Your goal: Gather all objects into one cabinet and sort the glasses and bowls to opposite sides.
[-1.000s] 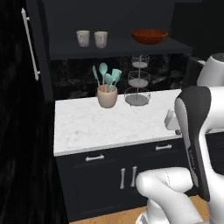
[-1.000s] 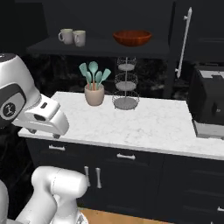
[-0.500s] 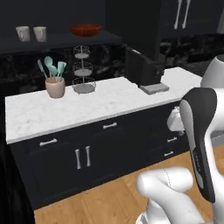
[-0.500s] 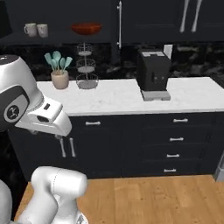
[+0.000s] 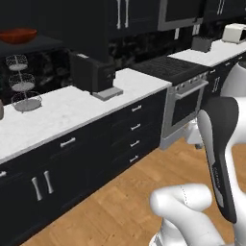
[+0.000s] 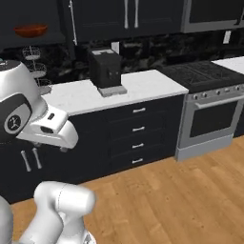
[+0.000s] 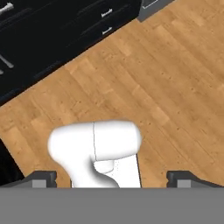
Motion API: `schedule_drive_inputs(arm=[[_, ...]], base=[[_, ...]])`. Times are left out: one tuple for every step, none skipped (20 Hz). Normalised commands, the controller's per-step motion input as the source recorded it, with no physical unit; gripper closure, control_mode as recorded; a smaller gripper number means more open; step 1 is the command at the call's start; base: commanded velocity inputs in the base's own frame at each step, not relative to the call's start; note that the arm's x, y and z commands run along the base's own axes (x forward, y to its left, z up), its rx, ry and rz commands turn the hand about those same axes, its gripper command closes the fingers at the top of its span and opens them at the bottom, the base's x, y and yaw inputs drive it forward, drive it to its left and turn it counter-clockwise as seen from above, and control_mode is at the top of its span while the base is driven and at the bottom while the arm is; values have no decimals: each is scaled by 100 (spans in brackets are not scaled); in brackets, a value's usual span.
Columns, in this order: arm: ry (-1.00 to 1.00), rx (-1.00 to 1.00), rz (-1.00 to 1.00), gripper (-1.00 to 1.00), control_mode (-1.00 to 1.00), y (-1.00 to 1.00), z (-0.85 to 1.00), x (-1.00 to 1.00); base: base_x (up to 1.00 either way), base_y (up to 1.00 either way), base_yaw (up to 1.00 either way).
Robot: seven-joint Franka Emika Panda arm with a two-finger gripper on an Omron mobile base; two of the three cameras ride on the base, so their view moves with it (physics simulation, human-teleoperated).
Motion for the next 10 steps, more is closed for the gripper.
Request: schedule_drive_inputs(arm=[[0, 0, 0, -100, 100, 0, 0, 0], [0, 0, 0, -100, 100, 0, 0, 0], [0, 0, 0, -100, 100, 0, 0, 0], [0, 0, 0, -100, 100, 0, 0, 0], [0, 0, 0, -100, 100, 0, 0, 0], [0, 0, 0, -100, 100, 0, 0, 0], [0, 0, 0, -100, 100, 0, 0, 0], [0, 0, 0, -100, 100, 0, 0, 0], [0, 0, 0, -100, 100, 0, 0, 0], [0, 0, 0, -100, 100, 0, 0, 0]], base=[[0, -26, -57], [0, -22, -57], [0, -22, -55], [0, -21, -52], [0, -17, -49], [0, -18, -47], [0, -14, -49], [0, 0, -52], [0, 0, -53], [0, 0, -52]])
